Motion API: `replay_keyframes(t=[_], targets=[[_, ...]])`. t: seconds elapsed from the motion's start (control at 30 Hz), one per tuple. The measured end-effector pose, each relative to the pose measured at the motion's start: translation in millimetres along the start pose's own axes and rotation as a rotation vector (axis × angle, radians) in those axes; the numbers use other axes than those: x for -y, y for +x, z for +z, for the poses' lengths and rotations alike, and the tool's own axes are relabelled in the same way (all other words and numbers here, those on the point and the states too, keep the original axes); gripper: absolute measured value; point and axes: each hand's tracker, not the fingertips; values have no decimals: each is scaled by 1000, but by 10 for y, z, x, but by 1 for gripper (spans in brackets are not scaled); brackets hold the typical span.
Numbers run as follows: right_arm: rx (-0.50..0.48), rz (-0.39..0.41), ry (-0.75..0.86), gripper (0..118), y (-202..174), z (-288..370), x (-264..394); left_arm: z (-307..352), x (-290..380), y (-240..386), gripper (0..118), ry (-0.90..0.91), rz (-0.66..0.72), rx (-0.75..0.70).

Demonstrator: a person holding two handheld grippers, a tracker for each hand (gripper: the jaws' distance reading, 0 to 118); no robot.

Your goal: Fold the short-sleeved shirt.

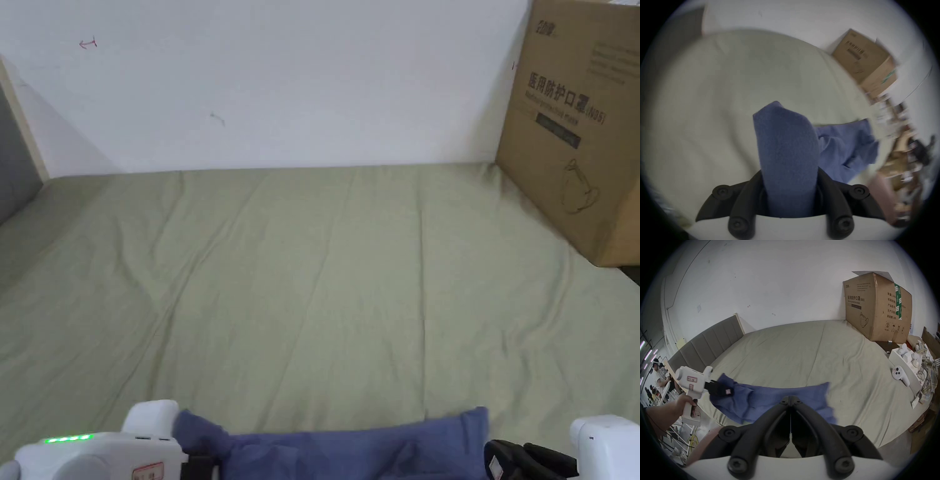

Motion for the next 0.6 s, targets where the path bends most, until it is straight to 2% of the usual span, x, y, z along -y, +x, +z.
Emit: replay_keyframes(t=[0.07,0.17,0.3,0.43,0.47,0.5,0.53,0.57,0.6], targets=[[-8,-20,14,0,49,41,18,164,-20,4,14,44,-81,-184],[-7,-36,23,0,131,112,50,229,-102,38,14,6,-46,-233],[12,-60,33,0,276,204,87,68,-272,486,15,-29,13,-81],[40,-111,60,0,418,312,87,-312,-452,1076,15,-115,160,216],[47,-120,65,0,449,335,83,-446,-476,1216,21,-150,203,292],[55,-128,68,0,478,354,78,-595,-510,1362,41,-193,222,323],[63,-135,68,0,498,368,71,-716,-519,1486,68,-204,233,354],[68,-141,69,0,513,384,64,-834,-526,1597,90,-224,239,442],[68,-144,70,0,528,401,60,-919,-534,1681,103,-240,268,552]])
